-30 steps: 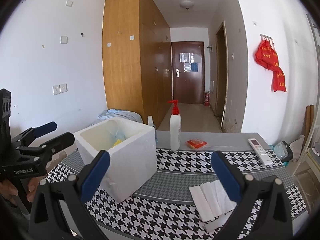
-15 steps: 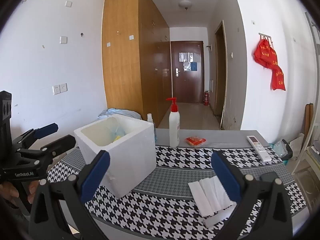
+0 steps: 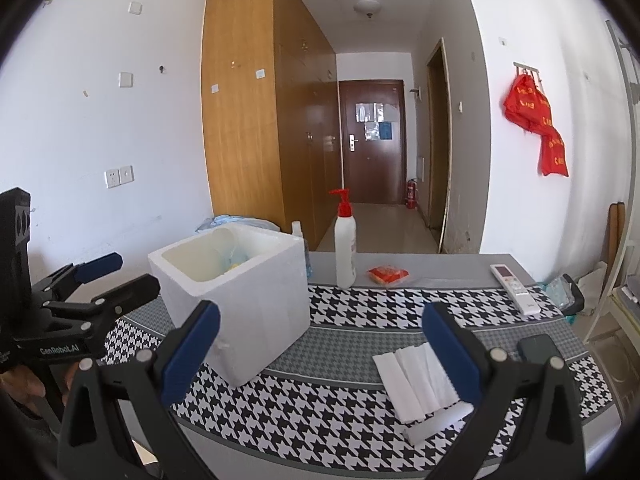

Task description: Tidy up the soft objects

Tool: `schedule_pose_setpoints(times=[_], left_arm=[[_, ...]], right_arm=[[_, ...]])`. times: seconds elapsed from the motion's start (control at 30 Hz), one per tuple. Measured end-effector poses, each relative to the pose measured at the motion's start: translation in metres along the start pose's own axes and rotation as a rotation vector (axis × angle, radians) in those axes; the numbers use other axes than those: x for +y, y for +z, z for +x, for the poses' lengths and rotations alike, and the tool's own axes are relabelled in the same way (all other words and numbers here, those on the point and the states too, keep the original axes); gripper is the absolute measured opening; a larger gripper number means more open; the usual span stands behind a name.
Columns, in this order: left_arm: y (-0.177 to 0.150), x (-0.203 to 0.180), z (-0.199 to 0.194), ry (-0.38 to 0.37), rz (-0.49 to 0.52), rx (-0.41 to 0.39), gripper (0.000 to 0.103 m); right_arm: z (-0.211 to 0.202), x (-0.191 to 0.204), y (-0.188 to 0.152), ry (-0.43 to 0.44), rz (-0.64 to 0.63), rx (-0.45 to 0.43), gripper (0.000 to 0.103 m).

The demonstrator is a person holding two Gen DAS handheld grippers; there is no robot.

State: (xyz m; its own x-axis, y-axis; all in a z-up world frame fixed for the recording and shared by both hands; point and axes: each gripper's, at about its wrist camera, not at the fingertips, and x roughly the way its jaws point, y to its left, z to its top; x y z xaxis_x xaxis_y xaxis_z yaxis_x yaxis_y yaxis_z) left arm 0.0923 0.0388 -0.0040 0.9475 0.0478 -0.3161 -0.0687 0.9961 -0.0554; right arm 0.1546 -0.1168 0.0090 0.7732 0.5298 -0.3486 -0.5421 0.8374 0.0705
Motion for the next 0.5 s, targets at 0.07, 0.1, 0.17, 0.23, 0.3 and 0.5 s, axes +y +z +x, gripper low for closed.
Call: schedule_pose_setpoints(times=[0.07,0.1,0.17,0.23,0.3,0.5], left_arm=[[-0.002,-0.002,0.000,-0.006,-0.002,0.001,0.102],[-0.003,-0.004,0.000,-0.012,-0.001,0.004,0.102],[-0.006,-0.009,0.001,-0.020,0.005,0.008,0.102],[-0.008,-0.013,0.002,-0.026,0.007,0.013,0.102],[-0.009,-0.016,0.003,-0.034,0.012,0.017,0.102],[-0.014,-0.025,0.008,-0.051,0.017,0.034,0.102]], right_arm=[[0.000,-0.002,-0.003,-0.001,0.003,0.003,0.102],[0.000,-0.003,-0.005,-0.001,0.004,0.005,0.102],[0.001,-0.005,-0.008,-0.006,0.011,0.011,0.102],[0.001,-0.008,-0.012,-0.008,0.020,0.017,0.102],[0.001,-0.012,-0.014,-0.012,0.027,0.021,0.102],[-0.003,-0.022,-0.020,-0.028,0.037,0.027,0.102]])
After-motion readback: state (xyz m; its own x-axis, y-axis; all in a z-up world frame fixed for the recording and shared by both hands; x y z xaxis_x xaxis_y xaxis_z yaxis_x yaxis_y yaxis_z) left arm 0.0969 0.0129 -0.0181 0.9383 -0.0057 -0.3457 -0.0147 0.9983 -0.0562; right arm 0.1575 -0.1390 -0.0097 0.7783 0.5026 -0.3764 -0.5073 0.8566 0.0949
